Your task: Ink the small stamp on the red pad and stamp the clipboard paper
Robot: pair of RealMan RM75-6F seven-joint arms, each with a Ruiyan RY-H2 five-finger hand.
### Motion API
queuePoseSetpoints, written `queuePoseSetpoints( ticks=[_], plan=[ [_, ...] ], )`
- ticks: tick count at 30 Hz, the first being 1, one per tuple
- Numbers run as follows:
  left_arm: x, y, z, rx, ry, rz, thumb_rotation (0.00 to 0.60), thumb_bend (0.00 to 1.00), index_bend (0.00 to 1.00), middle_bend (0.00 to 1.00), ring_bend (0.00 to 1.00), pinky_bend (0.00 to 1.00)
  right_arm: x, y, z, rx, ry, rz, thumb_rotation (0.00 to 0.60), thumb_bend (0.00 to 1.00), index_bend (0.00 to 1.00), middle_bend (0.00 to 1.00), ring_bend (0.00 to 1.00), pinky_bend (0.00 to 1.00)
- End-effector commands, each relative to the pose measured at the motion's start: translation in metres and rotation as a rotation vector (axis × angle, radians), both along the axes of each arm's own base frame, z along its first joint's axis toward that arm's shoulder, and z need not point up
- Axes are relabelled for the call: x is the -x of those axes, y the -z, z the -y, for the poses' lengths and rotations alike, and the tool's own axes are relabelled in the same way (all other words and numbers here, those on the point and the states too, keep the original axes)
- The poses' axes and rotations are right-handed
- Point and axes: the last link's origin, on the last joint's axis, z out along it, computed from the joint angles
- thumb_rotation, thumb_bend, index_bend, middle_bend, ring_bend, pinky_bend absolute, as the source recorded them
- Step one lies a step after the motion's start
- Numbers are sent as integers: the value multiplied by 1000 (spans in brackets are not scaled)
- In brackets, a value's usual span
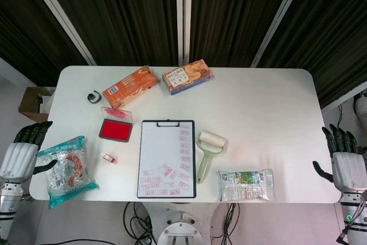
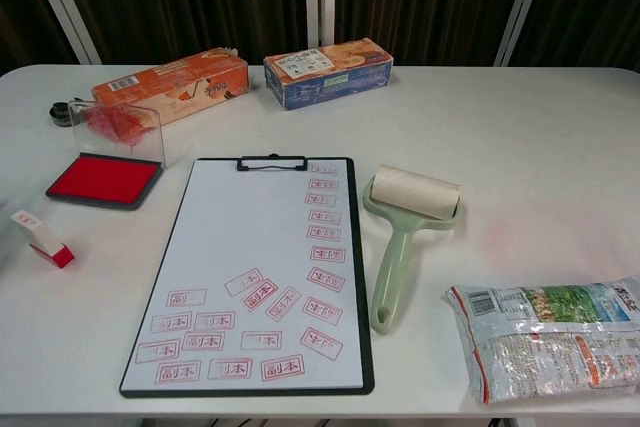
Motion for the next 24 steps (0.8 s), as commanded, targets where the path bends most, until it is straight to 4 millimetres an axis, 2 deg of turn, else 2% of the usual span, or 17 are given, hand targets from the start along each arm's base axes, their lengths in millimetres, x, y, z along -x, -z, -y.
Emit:
queuePoseSetpoints(
  ticks=[1,15,24],
  plan=[
    [0,1,-1,3,1,1,600,0,65,107,114,162,1,-2,0,1,5,-4,600,160,0,0,0,0],
    [-11,4,6,28,66,-13,600,0,67,110,114,197,4,-3,-4,4,4,8,600,160,0,0,0,0],
    [-25,25,-9,81,159,-9,600,0,82,130,114,204,5,-7,-3,12,8,-5,600,161,0,0,0,0]
  ],
)
